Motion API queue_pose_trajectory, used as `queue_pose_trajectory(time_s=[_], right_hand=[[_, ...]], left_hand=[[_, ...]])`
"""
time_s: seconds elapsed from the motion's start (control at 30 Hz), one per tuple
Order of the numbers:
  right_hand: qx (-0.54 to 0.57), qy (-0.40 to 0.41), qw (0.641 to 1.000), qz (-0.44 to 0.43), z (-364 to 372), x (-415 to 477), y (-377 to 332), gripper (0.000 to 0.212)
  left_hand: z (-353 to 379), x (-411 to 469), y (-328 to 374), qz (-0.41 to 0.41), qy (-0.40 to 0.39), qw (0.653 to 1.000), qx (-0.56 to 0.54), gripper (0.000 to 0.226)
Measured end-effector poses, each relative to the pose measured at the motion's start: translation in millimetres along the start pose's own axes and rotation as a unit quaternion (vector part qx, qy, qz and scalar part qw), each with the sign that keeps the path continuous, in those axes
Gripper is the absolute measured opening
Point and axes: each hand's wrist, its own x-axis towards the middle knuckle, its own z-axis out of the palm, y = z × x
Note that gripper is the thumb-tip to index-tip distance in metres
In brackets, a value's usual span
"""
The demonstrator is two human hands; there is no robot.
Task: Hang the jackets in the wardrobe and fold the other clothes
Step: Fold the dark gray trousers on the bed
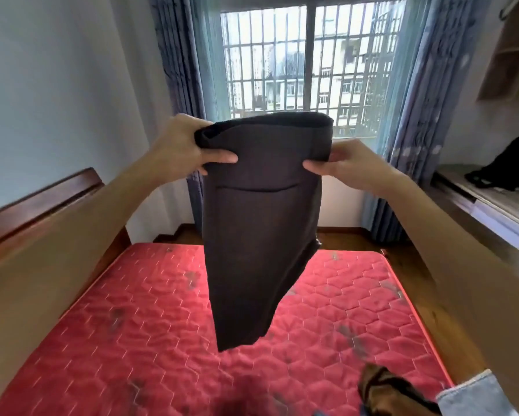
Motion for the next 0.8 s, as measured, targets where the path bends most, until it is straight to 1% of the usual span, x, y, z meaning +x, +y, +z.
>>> queue_pose_trajectory(time_s=[0.07,0.17,0.23,0.3,0.37,0.43,0.5,0.57,0.6,0.63,0.67,0.73,0.77,0.8], right_hand=[[0.027,-0.051,0.998,0.009,21,-38,31,0.02],[0.06,-0.106,0.991,0.048,69,-96,91,0.018],[0.085,-0.146,0.981,0.098,106,-139,126,0.018],[0.134,-0.197,0.958,0.158,140,-184,153,0.016],[0.147,-0.248,0.933,0.213,171,-231,174,0.015],[0.125,-0.298,0.908,0.269,202,-279,195,0.019],[0.091,-0.351,0.872,0.329,235,-332,223,0.039],[0.056,-0.391,0.829,0.395,266,-386,253,0.056],[0.049,-0.403,0.805,0.432,282,-411,266,0.06],[0.037,-0.41,0.786,0.461,296,-430,273,0.059],[0.024,-0.413,0.776,0.476,309,-445,278,0.057],[0.017,-0.408,0.762,0.502,336,-464,289,0.043],[0.014,-0.405,0.758,0.511,350,-469,299,0.038],[0.007,-0.395,0.758,0.519,365,-474,314,0.034]], left_hand=[[18,-41,-17,-0.011,-0.059,0.998,0.006,0.06],[64,-114,-50,-0.033,-0.116,0.993,0.0,0.063],[97,-170,-70,-0.087,-0.13,0.987,-0.039,0.057],[130,-230,-91,-0.171,-0.16,0.966,-0.109,0.047],[160,-291,-110,-0.274,-0.202,0.924,-0.176,0.048],[189,-352,-123,-0.381,-0.249,0.863,-0.219,0.055],[214,-408,-126,-0.462,-0.296,0.804,-0.228,0.059],[237,-457,-125,-0.52,-0.334,0.751,-0.235,0.047],[248,-480,-127,-0.536,-0.351,0.73,-0.236,0.04],[259,-500,-129,-0.546,-0.368,0.713,-0.243,0.037],[271,-517,-134,-0.555,-0.384,0.697,-0.244,0.031],[297,-548,-153,-0.575,-0.392,0.672,-0.253,0.02],[311,-560,-168,-0.578,-0.389,0.672,-0.252,0.017],[325,-570,-185,-0.571,-0.377,0.688,-0.243,0.019]])
